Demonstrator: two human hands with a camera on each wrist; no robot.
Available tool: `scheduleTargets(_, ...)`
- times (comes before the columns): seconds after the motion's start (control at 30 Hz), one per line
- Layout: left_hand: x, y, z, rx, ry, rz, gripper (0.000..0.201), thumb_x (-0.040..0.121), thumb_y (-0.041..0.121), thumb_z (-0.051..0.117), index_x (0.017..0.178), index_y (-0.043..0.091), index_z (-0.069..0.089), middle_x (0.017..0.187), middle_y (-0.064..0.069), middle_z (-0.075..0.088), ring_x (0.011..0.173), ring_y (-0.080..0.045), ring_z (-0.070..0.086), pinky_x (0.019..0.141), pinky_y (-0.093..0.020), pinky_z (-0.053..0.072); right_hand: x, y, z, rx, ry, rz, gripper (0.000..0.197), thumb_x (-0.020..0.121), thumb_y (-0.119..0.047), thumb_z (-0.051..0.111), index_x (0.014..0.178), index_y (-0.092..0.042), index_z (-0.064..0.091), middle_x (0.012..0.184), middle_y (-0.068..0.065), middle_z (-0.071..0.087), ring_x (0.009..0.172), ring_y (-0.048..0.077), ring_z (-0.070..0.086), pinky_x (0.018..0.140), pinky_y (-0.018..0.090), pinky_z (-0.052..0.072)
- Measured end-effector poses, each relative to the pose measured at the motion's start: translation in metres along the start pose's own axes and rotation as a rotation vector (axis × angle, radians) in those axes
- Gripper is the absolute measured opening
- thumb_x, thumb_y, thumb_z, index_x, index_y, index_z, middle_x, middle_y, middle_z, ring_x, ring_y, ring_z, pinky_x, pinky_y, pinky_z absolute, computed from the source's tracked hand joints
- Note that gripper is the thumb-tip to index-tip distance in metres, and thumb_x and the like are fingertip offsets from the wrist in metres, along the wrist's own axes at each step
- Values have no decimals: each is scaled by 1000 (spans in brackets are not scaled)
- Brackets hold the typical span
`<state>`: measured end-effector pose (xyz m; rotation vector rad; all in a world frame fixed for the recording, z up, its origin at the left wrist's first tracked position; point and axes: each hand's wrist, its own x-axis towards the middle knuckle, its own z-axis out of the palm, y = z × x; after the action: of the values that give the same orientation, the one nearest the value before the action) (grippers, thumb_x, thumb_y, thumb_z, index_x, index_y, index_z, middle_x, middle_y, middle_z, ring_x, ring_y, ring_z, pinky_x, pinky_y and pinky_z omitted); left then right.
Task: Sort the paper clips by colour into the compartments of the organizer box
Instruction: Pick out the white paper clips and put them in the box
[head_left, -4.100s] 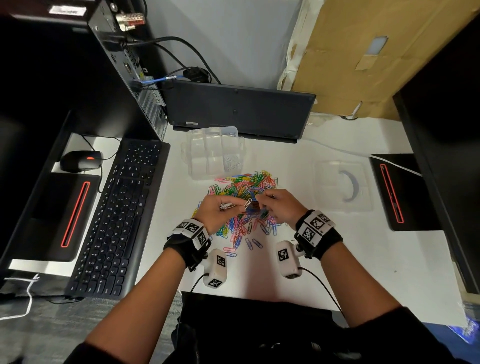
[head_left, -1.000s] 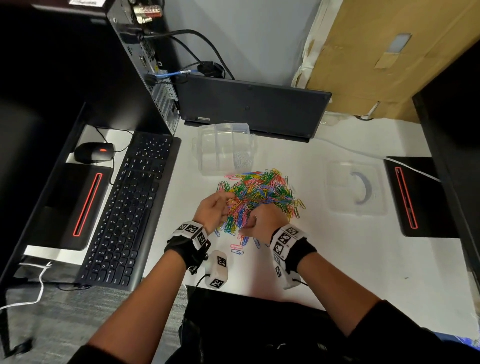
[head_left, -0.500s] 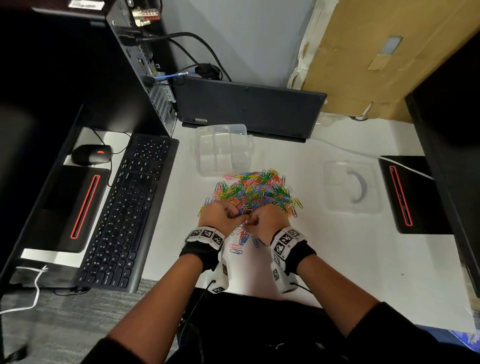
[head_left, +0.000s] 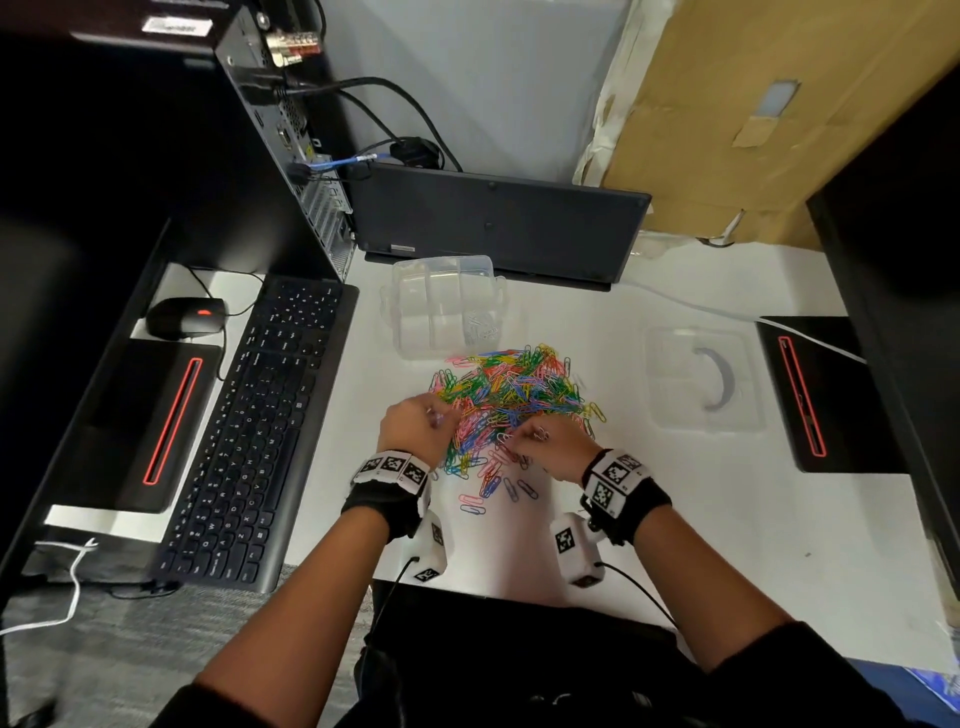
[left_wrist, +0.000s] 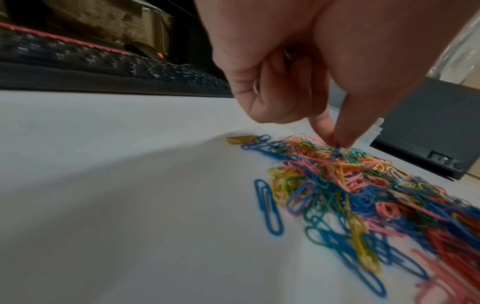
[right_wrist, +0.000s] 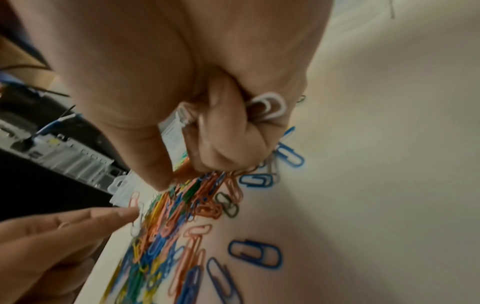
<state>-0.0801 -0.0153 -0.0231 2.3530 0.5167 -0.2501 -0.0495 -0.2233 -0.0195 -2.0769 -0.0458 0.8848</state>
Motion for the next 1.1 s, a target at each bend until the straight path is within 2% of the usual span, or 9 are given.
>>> scheduleTargets(0.07,0,3,-1,-1,17,18,10,82,33,71,81,28,63,58,7,56,54,-12,53,56,-23,41,-3,-3,-3,172,-79,137,18,96,-22,58,78,-19,55,62,-7,44,42,4,39,38,17,29)
scheduleTargets(0.2,-1,16,8,13,-61,172,12,78,32,75,81,31,63,55,7,55,51,-8,51,54,-22,40,-4,-2,-7,687,-138,366,23,92,-21,46,70,-21,39,57,-5,31,44,8,20,35,16,13)
scheduleTargets(0.3,-3,28,23,60,-134,291,18,79,29,75,95,25,69,70,4,65,64,-12,58,64,-25,47,-6,-3,-17,791,-164,336,32,93,-23,45,62,-22,37,54,-6,28,40,7,19,34,15,10)
scheduleTargets(0.4,-2,36,35,150,-67,251,23,80,31,71,102,25,66,85,1,70,78,-19,64,71,-32,55,-9,-2,-31,871,-159,307,36,98,-24,44,63,-22,36,54,-7,27,38,6,19,33,16,9)
scheduleTargets(0.63,4,39,32,196,-102,202,9,85,33,67,87,25,70,76,3,68,76,-19,64,67,-27,52,-9,9,-50,1132,-231,211,13,86,-16,46,74,-15,50,62,-2,41,39,6,28,28,16,18)
scheduleTargets(0.73,7,36,28,126,-131,216,12,89,26,64,92,20,74,86,1,72,78,-18,65,72,-26,51,-7,14,-49,1082,-100,249,16,92,-11,43,84,-10,56,66,2,45,43,9,35,31,17,23)
scheduleTargets(0.87,5,31,19,60,-136,234,18,92,24,62,99,15,76,101,-2,74,89,-19,68,83,-26,52,2,20,-46,1026,77,338,14,95,-17,55,87,-8,63,68,3,51,47,11,40,34,17,29)
scheduleTargets(1.03,2,26,15,48,-71,172,18,90,35,64,86,22,77,87,4,74,79,-16,66,77,-28,54,14,17,-47,1689,146,422,38,104,-29,41,79,-4,53,61,8,50,52,17,50,45,22,51)
scheduleTargets(1.1,1,28,15,68,-56,150,17,88,38,66,85,25,76,83,8,71,75,-13,64,75,-26,53,16,13,-49,1770,170,433,42,106,-28,37,78,-3,54,58,10,50,61,19,48,47,25,54)
